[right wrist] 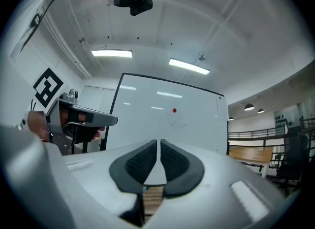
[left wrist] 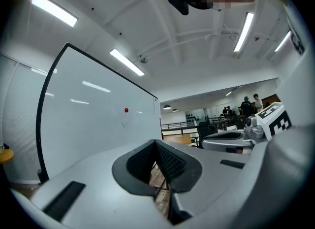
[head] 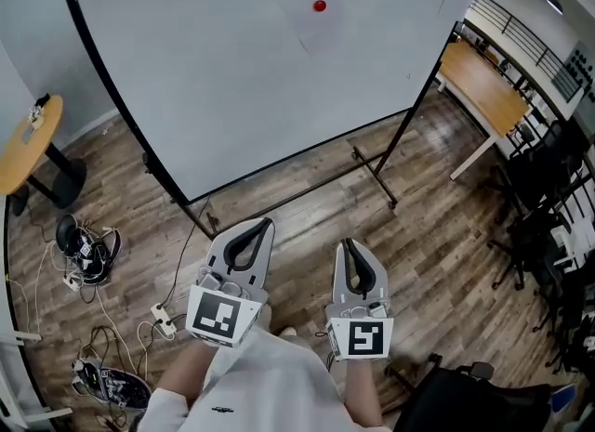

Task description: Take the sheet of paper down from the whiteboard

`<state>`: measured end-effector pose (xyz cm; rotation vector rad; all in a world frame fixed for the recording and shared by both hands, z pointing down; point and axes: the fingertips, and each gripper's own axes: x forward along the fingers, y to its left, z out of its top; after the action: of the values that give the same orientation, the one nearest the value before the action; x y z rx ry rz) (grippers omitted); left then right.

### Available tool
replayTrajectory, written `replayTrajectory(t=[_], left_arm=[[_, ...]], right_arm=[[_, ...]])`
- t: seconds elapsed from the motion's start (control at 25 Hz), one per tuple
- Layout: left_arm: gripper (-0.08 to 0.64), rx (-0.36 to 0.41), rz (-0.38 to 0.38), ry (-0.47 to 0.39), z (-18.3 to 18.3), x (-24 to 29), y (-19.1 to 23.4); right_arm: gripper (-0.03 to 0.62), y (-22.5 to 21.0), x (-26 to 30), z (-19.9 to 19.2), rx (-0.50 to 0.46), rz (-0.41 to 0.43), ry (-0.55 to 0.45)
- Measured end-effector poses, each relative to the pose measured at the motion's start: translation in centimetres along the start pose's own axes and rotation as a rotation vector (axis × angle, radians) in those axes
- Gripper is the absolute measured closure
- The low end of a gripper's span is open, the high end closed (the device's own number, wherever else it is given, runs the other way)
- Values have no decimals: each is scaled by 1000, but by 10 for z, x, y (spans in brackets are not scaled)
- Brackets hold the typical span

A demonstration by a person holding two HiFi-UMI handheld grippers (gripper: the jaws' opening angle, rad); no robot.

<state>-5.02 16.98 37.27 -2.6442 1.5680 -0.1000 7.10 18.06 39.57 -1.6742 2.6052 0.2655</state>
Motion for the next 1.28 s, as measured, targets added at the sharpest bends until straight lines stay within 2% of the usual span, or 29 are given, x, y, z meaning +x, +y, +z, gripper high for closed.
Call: replayTrajectory(t=[0.2, 0.48, 0.6, 0.8, 0.92, 1.12, 1.28], left_arm=[[554, -4, 5, -4, 0, 33, 22], [554, -11, -32, -24, -1, 111, 66], [554, -11, -65, -49, 7, 150, 93], [554, -10, -132, -28, 18, 215, 137], [554, 1, -158, -44, 26, 245, 160], [554, 10, -201, -59, 33, 271, 172], [554, 3, -201, -47, 25, 294, 170]], right_arm=[[563, -9, 38, -4, 1, 7, -7], [561, -40, 119, -14, -19, -16, 2], [555, -52, 165, -13, -21, -31, 7], [555, -77, 244, -13, 2, -91, 1], [555, -89, 285, -12, 24, -124, -10], [555, -103, 313, -9, -2, -156, -14], [555, -122, 320, -18, 19, -169, 0]])
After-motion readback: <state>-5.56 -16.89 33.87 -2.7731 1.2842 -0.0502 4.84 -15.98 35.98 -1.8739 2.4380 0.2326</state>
